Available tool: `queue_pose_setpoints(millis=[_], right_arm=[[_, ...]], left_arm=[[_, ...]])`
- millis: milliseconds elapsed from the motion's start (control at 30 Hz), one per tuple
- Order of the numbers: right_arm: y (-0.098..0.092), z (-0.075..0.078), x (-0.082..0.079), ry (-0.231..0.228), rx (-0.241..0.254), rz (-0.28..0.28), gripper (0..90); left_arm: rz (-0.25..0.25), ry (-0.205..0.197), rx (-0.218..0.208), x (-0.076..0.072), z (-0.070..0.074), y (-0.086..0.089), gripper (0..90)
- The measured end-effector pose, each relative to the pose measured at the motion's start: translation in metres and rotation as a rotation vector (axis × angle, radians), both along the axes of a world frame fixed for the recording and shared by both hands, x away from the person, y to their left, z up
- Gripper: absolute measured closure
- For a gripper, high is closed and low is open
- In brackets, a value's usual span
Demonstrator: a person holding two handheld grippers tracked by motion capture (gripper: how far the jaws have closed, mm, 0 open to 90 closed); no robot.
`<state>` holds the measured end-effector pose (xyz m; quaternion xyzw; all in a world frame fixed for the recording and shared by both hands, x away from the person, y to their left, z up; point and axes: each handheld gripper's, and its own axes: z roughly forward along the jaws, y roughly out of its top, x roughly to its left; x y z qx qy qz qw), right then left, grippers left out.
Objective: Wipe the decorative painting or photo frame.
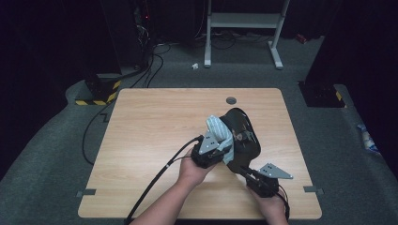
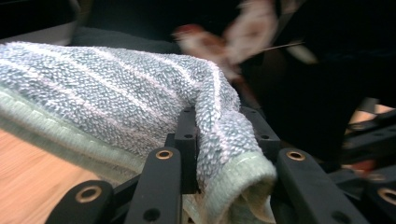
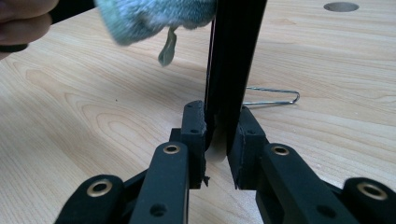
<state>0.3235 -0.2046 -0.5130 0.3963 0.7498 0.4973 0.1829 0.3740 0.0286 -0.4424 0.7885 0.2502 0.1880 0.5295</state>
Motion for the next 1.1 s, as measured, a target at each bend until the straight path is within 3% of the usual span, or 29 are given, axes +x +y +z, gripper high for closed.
queue_pose_setpoints(millis=[200,567,833,1100], right_arm=[[0.0,0.0,0.0,0.001,0.001,-0.002,77.7],[0.0,0.0,0.001,0.001,0.003,0.003,77.6],[-0.001,0.0,0.002,0.003,0.006,0.003,77.8],[-0.001,0.0,0.002,0.006,0.012,0.002,77.7]], left_arm=[[-0.079,-0.017,-0.025,-0.022,0.006,-0.016,71.2],[-0.163,-0.043,-0.052,-0.043,0.018,-0.03,71.2],[-0.151,-0.063,-0.038,-0.039,0.021,-0.031,71.2],[-0.073,-0.059,-0.008,-0.015,0.019,-0.018,71.2]])
